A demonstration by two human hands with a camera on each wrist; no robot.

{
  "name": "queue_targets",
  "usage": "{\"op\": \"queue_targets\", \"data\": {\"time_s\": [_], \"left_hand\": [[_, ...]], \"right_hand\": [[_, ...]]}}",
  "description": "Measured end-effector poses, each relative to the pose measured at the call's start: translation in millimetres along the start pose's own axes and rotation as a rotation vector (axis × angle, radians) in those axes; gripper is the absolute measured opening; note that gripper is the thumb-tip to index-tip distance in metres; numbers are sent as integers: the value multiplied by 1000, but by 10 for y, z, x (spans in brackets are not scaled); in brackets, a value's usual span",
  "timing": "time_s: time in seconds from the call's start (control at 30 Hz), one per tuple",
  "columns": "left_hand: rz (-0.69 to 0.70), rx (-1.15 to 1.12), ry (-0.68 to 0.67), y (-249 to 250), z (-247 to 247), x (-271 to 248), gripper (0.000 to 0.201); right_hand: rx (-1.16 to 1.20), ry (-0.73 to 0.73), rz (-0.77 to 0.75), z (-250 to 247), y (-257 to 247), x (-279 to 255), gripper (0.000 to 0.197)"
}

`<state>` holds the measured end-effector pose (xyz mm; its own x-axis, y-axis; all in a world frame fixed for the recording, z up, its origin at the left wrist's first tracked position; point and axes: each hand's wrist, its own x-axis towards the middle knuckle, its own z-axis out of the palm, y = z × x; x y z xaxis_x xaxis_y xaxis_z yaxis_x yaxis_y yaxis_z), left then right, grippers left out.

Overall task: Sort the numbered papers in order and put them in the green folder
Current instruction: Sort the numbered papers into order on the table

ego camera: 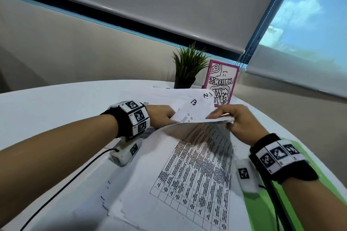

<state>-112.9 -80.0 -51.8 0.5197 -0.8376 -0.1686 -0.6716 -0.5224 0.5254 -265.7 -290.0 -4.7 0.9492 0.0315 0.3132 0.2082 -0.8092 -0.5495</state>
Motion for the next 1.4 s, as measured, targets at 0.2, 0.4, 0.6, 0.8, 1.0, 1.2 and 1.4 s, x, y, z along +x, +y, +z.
{"op": "queue_targets", "data": {"time_s": [0.2, 0.4, 0.6, 0.8, 1.0, 1.2, 1.4], "left_hand": [[-178, 194, 487, -258, -272, 164, 52], [-313, 326, 396, -550, -557, 218, 60], [-346, 222, 337, -683, -512, -28, 34], [-509, 161, 278, -794, -404, -509, 40], [-580, 69, 251, -671, -227, -987, 40], [-539, 170, 192, -453, 91, -1325, 42], [-544, -148, 191, -274, 394, -1543, 57]], "right_hand": [[-274, 7, 159, 263, 363, 168, 55], [-420, -119, 482, 182, 501, 12, 75], [-439, -73, 691, 124, 508, -276, 72], [-523, -74, 954, -8, 398, -536, 65], [-446, -293, 1058, 70, 213, -849, 72], [-318, -367, 1046, 277, -157, -909, 73], [-37, -315, 1002, 590, -512, -825, 64]]}}
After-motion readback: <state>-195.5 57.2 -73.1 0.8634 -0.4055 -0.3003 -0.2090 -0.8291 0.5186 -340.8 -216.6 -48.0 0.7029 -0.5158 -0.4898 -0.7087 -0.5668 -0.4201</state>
